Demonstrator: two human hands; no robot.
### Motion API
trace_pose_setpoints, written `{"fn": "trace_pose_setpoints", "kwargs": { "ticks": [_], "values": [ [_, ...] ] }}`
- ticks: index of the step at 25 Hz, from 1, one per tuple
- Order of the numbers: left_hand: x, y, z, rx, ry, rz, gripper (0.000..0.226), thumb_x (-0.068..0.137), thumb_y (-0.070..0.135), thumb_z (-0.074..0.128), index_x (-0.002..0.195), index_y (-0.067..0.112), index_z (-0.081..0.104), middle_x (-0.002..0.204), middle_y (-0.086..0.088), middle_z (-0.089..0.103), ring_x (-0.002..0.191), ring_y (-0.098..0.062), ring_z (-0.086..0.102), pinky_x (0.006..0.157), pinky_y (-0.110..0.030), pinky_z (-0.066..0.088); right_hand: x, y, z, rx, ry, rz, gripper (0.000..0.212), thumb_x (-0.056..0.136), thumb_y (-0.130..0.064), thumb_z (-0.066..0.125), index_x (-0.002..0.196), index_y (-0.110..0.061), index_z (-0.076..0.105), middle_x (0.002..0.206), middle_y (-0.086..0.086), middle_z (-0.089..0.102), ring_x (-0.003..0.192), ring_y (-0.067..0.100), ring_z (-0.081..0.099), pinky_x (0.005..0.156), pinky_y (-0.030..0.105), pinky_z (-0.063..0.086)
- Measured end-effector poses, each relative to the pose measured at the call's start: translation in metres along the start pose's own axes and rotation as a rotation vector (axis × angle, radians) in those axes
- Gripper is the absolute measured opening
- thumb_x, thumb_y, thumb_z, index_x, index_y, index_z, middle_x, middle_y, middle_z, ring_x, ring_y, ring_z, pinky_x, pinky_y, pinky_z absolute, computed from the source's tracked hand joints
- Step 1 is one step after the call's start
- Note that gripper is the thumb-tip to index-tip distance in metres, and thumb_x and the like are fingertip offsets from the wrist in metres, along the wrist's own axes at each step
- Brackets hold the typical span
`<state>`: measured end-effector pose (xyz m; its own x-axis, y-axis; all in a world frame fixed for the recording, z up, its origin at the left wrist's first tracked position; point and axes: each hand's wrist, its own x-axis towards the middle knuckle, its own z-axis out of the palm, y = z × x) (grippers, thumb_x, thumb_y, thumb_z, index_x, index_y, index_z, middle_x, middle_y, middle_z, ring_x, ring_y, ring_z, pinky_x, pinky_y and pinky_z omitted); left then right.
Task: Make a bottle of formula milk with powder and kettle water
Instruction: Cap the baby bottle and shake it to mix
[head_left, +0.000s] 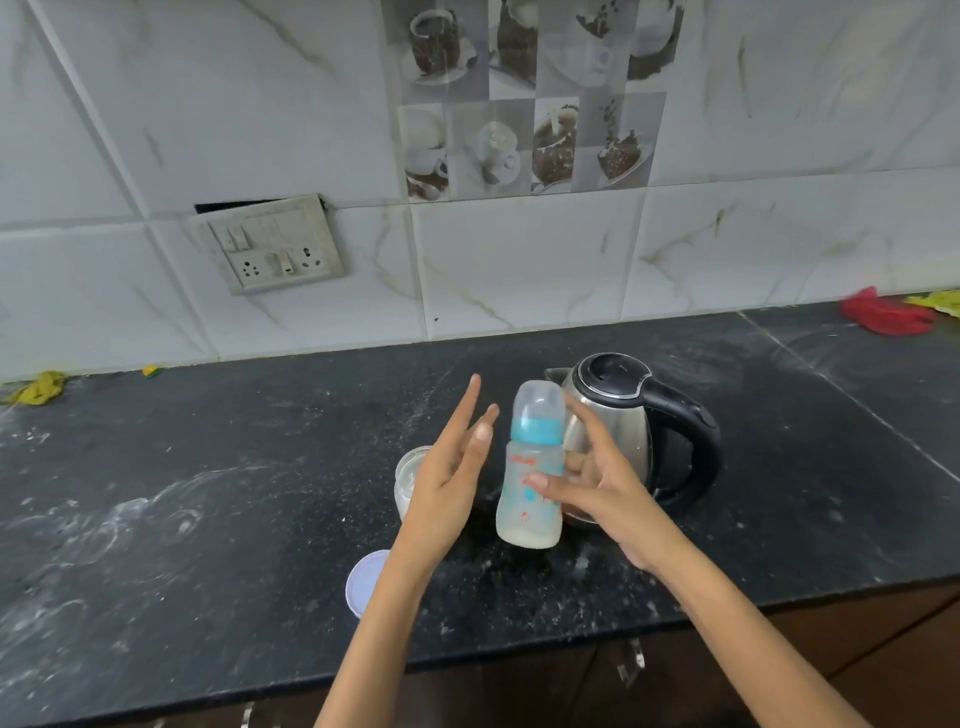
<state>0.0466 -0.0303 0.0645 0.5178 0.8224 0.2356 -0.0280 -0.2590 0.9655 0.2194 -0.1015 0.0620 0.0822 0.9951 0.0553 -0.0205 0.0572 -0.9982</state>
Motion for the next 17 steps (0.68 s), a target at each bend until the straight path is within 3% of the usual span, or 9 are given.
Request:
{"fn": "trace_pose_setpoints", "kwargs": {
  "ticks": [3,6,9,11,15,17],
  "values": [
    [-0.026,-0.029,0.004,0.320,0.088,-0.017,0.040,0.096,0.037,0.046,0.137,0.038,0.044,0.124,0.030,0.055,0.119,0.009,0.049,0.094,-0.005,0.037,-0.004,-0.004,-0.018,0.174,0.076,-0.007,0.109,0.075,-0.008,0.071,0.147,-0.055,0.004,0.135,-0.001,0.058,0.114,0.017,0.065,0.076,0.030,0.059],
    [-0.052,-0.070,0.010,0.587,0.010,-0.031,0.040,0.097,0.038,0.045,0.137,0.033,0.046,0.134,0.018,0.055,0.125,-0.001,0.047,0.101,-0.020,0.041,-0.012,0.005,-0.020,0.243,0.131,-0.039,0.106,0.076,-0.006,0.069,0.145,-0.057,0.008,0.137,0.001,0.053,0.116,0.023,0.064,0.074,0.039,0.060],
    [-0.061,-0.110,0.021,0.803,-0.241,-0.109,0.050,0.100,0.042,0.035,0.148,0.029,0.027,0.156,0.003,0.029,0.145,-0.013,0.020,0.117,-0.032,0.023,-0.018,0.012,-0.014,0.260,0.071,-0.044,0.093,0.077,-0.004,0.070,0.138,-0.057,0.023,0.125,0.003,0.063,0.112,0.029,0.066,0.074,0.044,0.060],
    [-0.064,-0.132,0.027,1.006,-0.382,-0.190,0.056,0.101,0.046,0.026,0.151,0.030,0.008,0.161,-0.003,0.002,0.148,-0.021,-0.006,0.119,-0.039,0.003,-0.020,0.013,-0.010,0.362,0.150,-0.061,0.084,0.077,-0.004,0.071,0.132,-0.054,0.032,0.118,0.002,0.067,0.109,0.029,0.068,0.071,0.044,0.060],
    [-0.073,-0.157,0.035,1.178,-0.381,-0.224,0.056,0.100,0.050,0.018,0.150,0.032,-0.001,0.160,-0.008,-0.014,0.145,-0.030,-0.018,0.118,-0.046,-0.006,-0.024,0.016,0.000,0.318,0.090,0.015,0.089,0.074,-0.006,0.076,0.136,-0.050,0.030,0.122,0.011,0.065,0.108,0.031,0.068,0.071,0.044,0.060],
    [-0.075,-0.165,0.035,1.209,-0.324,-0.189,0.056,0.100,0.050,0.016,0.149,0.035,-0.004,0.159,-0.006,-0.015,0.146,-0.028,-0.016,0.118,-0.045,-0.005,-0.022,0.014,-0.005,0.386,0.185,-0.030,0.088,0.074,-0.004,0.074,0.138,-0.046,0.030,0.128,0.014,0.058,0.107,0.031,0.068,0.069,0.045,0.060]
  ]
}}
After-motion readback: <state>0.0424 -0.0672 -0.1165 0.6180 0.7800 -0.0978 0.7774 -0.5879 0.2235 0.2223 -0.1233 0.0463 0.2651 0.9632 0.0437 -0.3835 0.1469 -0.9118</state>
